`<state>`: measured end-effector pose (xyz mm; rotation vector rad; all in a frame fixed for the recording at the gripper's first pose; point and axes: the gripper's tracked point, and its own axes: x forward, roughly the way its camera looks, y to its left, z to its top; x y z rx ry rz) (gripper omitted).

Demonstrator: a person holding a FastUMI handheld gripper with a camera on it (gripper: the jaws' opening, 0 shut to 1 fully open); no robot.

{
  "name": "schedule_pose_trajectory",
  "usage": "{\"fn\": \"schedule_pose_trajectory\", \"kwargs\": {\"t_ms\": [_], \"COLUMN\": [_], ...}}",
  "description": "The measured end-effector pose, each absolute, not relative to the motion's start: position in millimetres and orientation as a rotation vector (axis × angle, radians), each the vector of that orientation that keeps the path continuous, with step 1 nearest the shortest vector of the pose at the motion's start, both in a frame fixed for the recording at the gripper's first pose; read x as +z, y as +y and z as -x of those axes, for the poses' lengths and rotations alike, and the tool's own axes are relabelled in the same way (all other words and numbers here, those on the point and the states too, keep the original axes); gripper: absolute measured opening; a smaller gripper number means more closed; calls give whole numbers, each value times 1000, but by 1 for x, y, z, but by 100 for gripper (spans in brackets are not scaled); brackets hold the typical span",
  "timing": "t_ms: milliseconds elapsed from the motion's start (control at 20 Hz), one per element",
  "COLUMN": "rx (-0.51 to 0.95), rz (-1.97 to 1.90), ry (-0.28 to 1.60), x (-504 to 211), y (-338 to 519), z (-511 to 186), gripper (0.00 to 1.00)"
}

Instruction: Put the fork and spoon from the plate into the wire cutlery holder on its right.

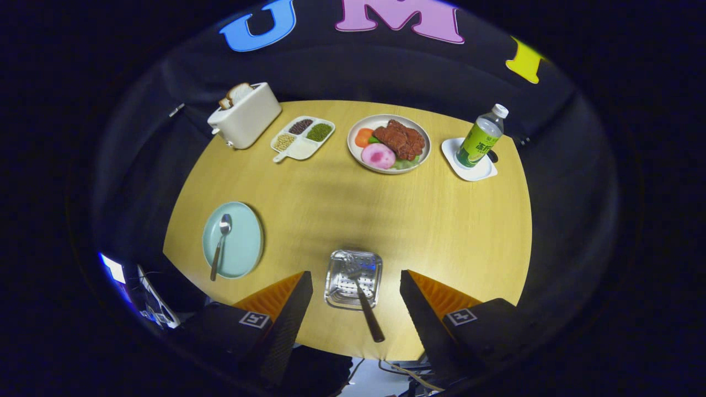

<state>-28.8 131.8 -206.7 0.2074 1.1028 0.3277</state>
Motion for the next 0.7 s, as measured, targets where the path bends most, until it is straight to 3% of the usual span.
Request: {"fn": "schedule_pose_trajectory", "kwargs": {"t_ms": [350,700], "rx": [509,611], "rz": [-311,-321], "ry": [1036,1082], "x": [-175,-210], "y": [270,392], "z": [41,62], "gripper": [99,97]}}
